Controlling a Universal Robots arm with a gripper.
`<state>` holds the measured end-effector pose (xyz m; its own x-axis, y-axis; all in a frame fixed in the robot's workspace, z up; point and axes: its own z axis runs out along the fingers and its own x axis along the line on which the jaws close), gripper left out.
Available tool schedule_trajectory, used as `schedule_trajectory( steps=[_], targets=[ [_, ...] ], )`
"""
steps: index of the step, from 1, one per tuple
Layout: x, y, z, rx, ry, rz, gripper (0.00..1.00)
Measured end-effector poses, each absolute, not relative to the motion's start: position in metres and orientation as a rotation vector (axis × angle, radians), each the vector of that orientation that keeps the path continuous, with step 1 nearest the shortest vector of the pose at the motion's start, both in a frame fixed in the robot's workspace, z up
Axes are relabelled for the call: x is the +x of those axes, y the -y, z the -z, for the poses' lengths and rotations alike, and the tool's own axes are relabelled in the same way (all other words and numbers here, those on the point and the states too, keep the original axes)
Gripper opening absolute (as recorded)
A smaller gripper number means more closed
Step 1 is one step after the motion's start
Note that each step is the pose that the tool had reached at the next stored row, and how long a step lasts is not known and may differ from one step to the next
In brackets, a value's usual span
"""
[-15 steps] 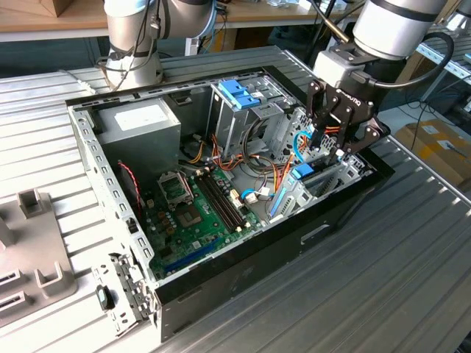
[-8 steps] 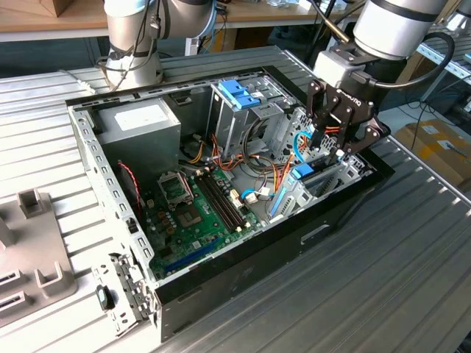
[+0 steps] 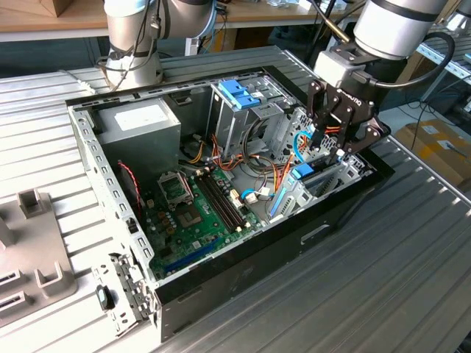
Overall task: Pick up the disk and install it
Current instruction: 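Insert the first disk wire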
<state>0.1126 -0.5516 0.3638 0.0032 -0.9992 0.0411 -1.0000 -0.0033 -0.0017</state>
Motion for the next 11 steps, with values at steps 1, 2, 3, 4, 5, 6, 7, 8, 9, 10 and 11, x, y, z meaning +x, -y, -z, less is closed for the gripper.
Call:
schedule_trajectory(
  steps=[1, 2, 3, 4, 5, 6, 7, 8, 9, 10, 11],
  targets=[
    [0.1125, 0.5516, -0.364, 2.205, 2.198, -0.047, 0.49],
    [0.1126, 0.5515, -0.3644, 2.205, 2.198, -0.047, 0.49],
    [0.1126, 0.5514, -0.3652, 2.205, 2.198, -0.047, 0.49],
    [0.1126, 0.5513, -0.3658, 2.205, 2.198, -0.047, 0.49],
    [0.1126, 0.5513, -0.3664, 2.205, 2.198, -0.047, 0.49],
    [0.1126, 0.5513, -0.3669, 2.205, 2.198, -0.047, 0.49],
    [0.1126, 0.5512, -0.3684, 2.205, 2.198, -0.047, 0.49],
    [0.1126, 0.5511, -0.3683, 2.205, 2.198, -0.047, 0.49],
    [0.1126, 0.5512, -0.3683, 2.205, 2.198, -0.047, 0.49],
    [0.1126, 0.551, -0.3683, 2.205, 2.198, -0.047, 0.49],
    [0.1132, 0.5509, -0.3684, 2.205, 2.198, -0.047, 0.49]
  ],
)
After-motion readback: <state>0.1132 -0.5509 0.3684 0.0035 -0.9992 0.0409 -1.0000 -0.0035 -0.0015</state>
